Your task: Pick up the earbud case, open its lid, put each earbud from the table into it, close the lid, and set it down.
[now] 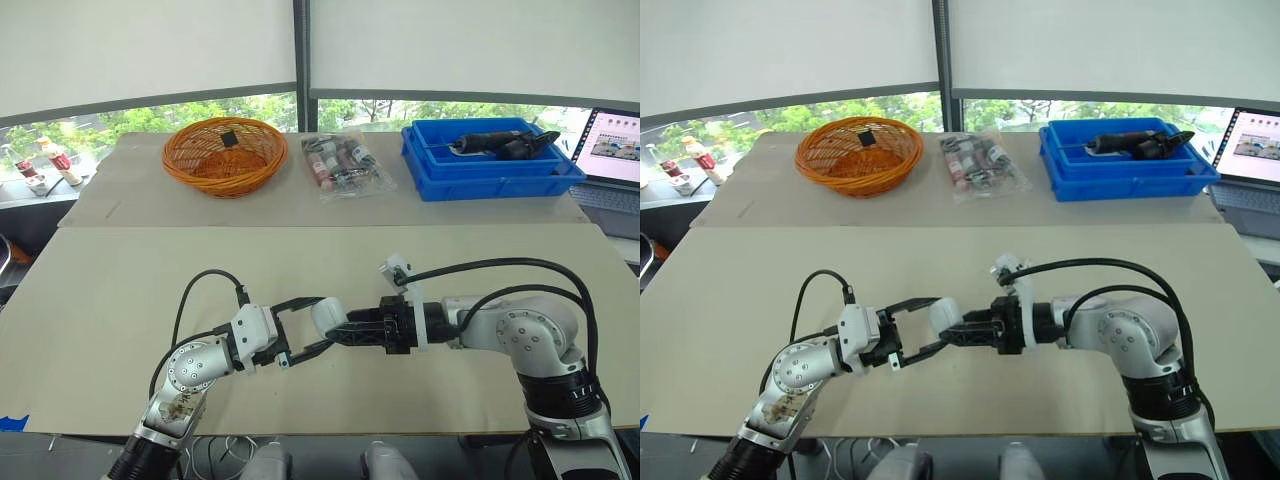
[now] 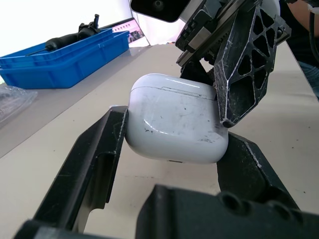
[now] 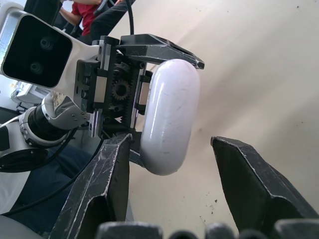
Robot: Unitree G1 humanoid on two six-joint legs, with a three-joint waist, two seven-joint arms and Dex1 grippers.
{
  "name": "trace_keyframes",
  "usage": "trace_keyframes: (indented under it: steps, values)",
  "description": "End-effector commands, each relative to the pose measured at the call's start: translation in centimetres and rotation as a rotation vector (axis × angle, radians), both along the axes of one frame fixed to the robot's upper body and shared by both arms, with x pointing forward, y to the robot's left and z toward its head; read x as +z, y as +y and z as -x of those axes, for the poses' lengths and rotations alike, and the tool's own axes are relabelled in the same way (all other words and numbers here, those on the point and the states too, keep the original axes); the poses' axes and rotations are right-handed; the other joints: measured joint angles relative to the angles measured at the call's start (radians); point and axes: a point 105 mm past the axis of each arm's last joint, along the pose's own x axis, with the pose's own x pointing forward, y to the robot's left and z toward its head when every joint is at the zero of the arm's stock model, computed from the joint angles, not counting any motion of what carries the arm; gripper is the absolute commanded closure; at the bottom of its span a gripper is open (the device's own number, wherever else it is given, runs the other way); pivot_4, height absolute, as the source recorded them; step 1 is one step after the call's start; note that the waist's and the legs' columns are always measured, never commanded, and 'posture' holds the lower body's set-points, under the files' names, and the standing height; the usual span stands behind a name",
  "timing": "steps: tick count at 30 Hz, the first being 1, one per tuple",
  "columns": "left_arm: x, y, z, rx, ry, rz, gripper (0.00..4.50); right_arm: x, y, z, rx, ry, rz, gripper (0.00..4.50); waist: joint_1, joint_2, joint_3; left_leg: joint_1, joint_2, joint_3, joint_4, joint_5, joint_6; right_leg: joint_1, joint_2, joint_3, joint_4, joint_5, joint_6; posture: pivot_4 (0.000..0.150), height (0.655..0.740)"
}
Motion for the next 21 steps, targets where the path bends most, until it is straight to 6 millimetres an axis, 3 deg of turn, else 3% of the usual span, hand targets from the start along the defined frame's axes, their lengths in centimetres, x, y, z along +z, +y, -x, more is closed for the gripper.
trace_keyframes:
  steps: [1,4,9,10,12,16,18,21]
  values:
    - [1.2,-0.4,0.3,-0.017,-0.042,0.02,1.93,1.0,0.1,0.1,0.017,-0.019,-0.027,2.85,0.0,0.0,0.0,0.0,0.0,0.0,0.0,0.0,0.0,0.0,0.0,0.0,0.0,0.0,0.0,0.15,0.74]
    - [1.2,-0.5,0.3,-0.013,-0.044,0.021,1.93,1.0,0.2,0.2,0.021,-0.019,-0.031,3.79,0.0,0.0,0.0,0.0,0.0,0.0,0.0,0.0,0.0,0.0,0.0,0.0,0.0,0.0,0.0,0.15,0.74]
    - [1.1,-0.2,-0.1,0.025,-0.022,0.041,1.93,1.1,0.3,0.1,0.024,-0.022,-0.035,3.79,0.0,0.0,0.0,0.0,0.0,0.0,0.0,0.0,0.0,0.0,0.0,0.0,0.0,0.0,0.0,0.15,0.74]
    - [0.8,-0.1,-0.1,0.018,-0.006,0.028,0.88,1.2,0.3,0.1,0.023,-0.027,-0.031,3.79,0.0,0.0,0.0,0.0,0.0,0.0,0.0,0.0,0.0,0.0,0.0,0.0,0.0,0.0,0.0,0.15,0.74]
    - [0.3,0.1,-0.1,0.007,0.004,-0.009,0.03,1.2,0.2,0.0,0.024,-0.037,-0.023,3.79,-0.001,0.0,0.0,0.0,0.0,0.0,0.0,0.0,0.0,0.0,0.0,0.0,0.001,0.0,0.0,0.15,0.74]
    - [-1.2,0.8,-0.3,0.006,0.099,-0.102,0.0,1.1,-0.1,-0.4,0.023,-0.092,0.033,3.79,-0.001,0.0,0.0,0.0,0.0,0.0,0.0,0.0,0.0,0.0,0.0,0.0,0.001,0.0,0.0,0.15,0.74]
    - [-2.7,1.8,-0.5,0.02,0.268,-0.164,0.0,0.8,-0.7,-0.7,0.061,-0.233,0.168,3.79,-0.002,0.001,0.001,0.0,0.0,0.0,0.0,0.0,0.0,-0.001,0.0,0.0,0.001,0.0,0.0,0.15,0.74]
    - [-2.8,1.9,-0.5,0.017,0.478,-0.155,0.0,0.0,-1.9,-0.8,0.206,-0.489,0.391,3.79,-0.002,0.002,0.002,0.0,-0.001,0.0,0.001,0.0,0.0,-0.001,0.0,-0.001,0.001,-0.001,0.001,0.15,0.74]
